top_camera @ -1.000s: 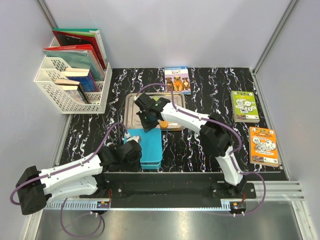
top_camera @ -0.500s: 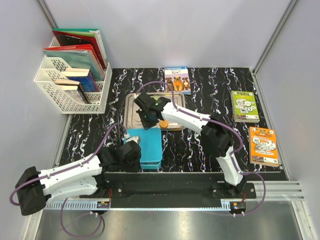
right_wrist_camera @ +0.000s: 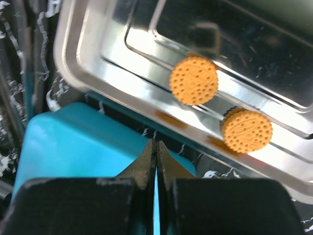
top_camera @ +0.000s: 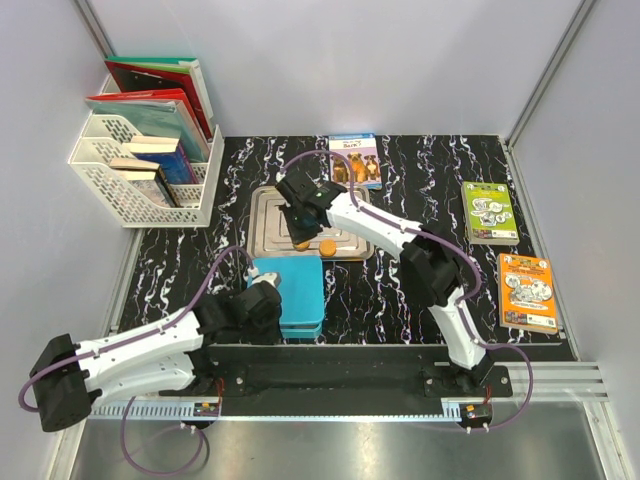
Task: Pack the cookies
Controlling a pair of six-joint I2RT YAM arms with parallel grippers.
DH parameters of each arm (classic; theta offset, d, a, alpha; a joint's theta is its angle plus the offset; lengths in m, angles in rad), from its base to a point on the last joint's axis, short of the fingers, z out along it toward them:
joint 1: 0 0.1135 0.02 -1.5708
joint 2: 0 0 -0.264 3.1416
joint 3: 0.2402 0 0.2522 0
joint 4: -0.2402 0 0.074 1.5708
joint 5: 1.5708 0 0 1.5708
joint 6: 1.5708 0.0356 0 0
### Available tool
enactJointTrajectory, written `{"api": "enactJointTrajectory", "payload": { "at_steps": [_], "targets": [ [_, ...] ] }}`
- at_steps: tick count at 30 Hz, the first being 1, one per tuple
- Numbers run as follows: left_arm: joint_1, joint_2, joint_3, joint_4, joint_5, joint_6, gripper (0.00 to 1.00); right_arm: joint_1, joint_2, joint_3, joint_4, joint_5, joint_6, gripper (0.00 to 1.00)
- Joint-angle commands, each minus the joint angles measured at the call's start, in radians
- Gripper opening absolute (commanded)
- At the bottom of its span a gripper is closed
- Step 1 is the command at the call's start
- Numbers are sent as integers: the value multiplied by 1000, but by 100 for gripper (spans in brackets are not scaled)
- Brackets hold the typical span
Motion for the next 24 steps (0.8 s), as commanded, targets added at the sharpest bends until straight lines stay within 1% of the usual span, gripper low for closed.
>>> {"api": "enactJointTrajectory", "payload": {
  "at_steps": [1,5,7,16,24],
  "targets": [
    [4,-23,-9,33,-7,-9,0,-14,40,46,-22,-12,-19,0],
    [4,-20,-10,37,-5,-10,0,-14,63,53,-28,-20,-19,0],
    [3,-20,-12,37,-3,-10,0,-13,65,47,-27,-52,-14,0],
    [4,-8,-13,45,0,-10,0,27,22,3,-19,-67,3,0],
    [4,0,-13,53,4,-10,0,58,-29,-80,6,-73,6,0]
  ]
}}
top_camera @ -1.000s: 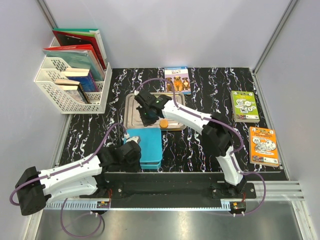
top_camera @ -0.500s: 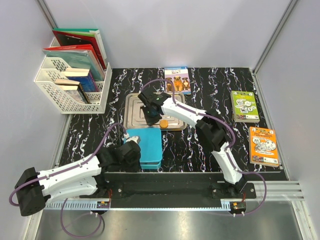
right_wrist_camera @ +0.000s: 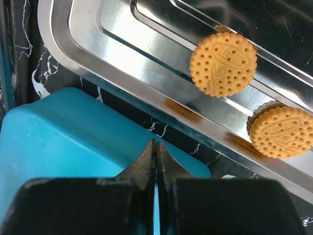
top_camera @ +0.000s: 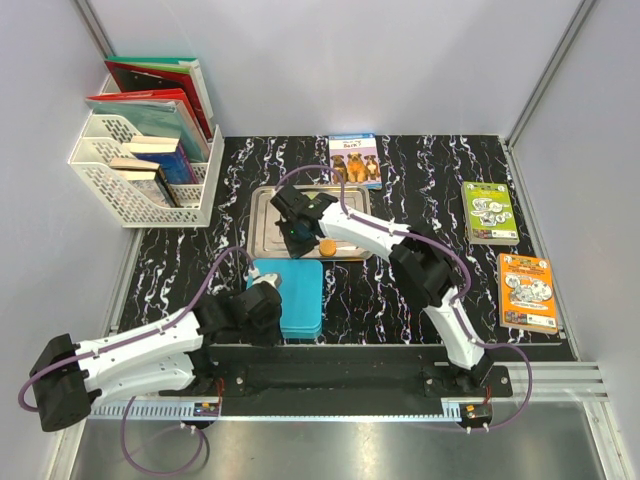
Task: Pack the cookies
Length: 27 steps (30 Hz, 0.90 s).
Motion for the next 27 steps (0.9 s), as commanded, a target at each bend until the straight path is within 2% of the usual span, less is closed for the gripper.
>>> {"api": "enactJointTrajectory", "payload": {
  "at_steps": [1,11,15,27],
  "targets": [
    [5,7,-14,54,-6,-9,0,32,-89,-43,-9,-30,16,0],
    [5,-25,10,36,-3,11,0,32,-104,-41,-5,-2,14,0],
    [5,-56,41,-15,-15,22,4,30,-101,9,-31,36,2,0],
    [-3,-102,71,-79,0,20,4,-14,-66,172,-110,47,-25,1]
  ]
}}
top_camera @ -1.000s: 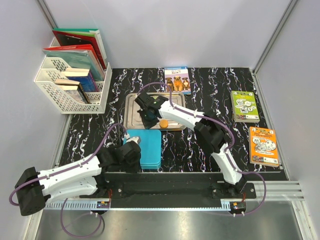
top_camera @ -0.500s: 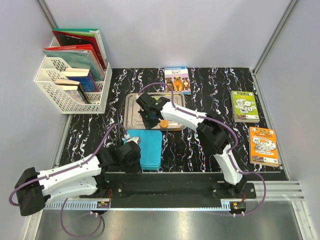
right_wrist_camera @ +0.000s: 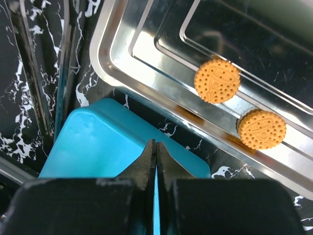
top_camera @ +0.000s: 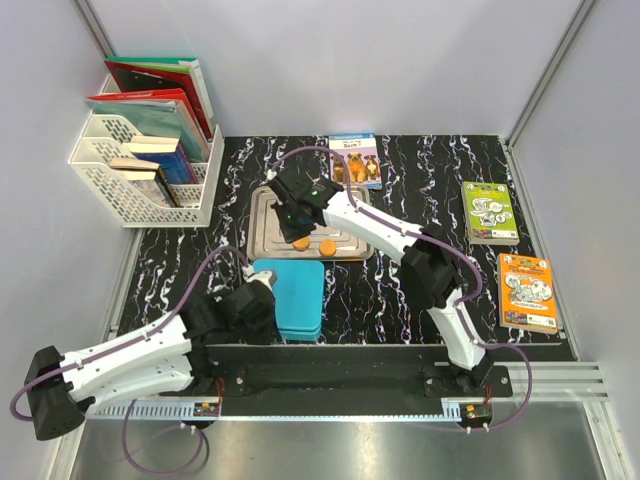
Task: Pack the cookies
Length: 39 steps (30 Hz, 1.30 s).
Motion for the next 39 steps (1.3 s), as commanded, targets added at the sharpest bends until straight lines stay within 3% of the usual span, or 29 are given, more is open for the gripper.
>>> {"api": "enactJointTrajectory", "payload": {
  "at_steps": [1,13,16,21,26,32,39],
  "targets": [
    [-4,-7,48,-17,6,8,4,-13,-25,49,-39,20,-19,1],
    [-24,-121,286,-216,-36,51,1,-30,-54,104,-38,54,-14,0],
    [-23,-118,355,-233,-113,81,1,-30,-96,80,-33,71,1,0],
    [-17,-64,349,-198,-262,91,4,-27,-287,-260,149,46,87,0],
    [100,68,242,-53,-166,108,0,39,-438,-502,226,58,118,0],
    [175,94,205,3,-189,118,0,108,-533,-641,324,40,179,0],
    [201,121,162,9,-151,109,0,148,-504,-708,373,0,220,0]
  ]
}}
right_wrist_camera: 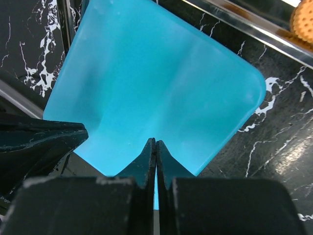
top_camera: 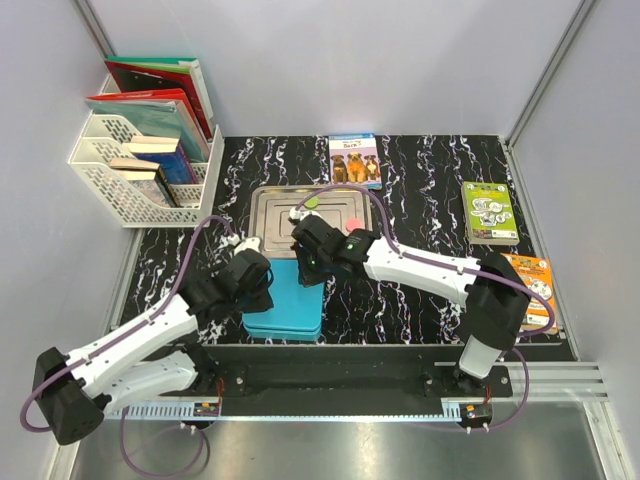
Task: Pack the cookies
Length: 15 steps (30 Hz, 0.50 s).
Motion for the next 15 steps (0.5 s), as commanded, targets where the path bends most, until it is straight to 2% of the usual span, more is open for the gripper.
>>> {"api": "enactJointTrajectory", "payload": {
  "at_steps": [1,15],
  "targets": [
    [4,1,-34,56,25,1,0,10,-7,-53,101,-29,54,0],
    [4,42,-186,151,163,-55,0,17,122,-160,204,-158,107,0]
  ]
}}
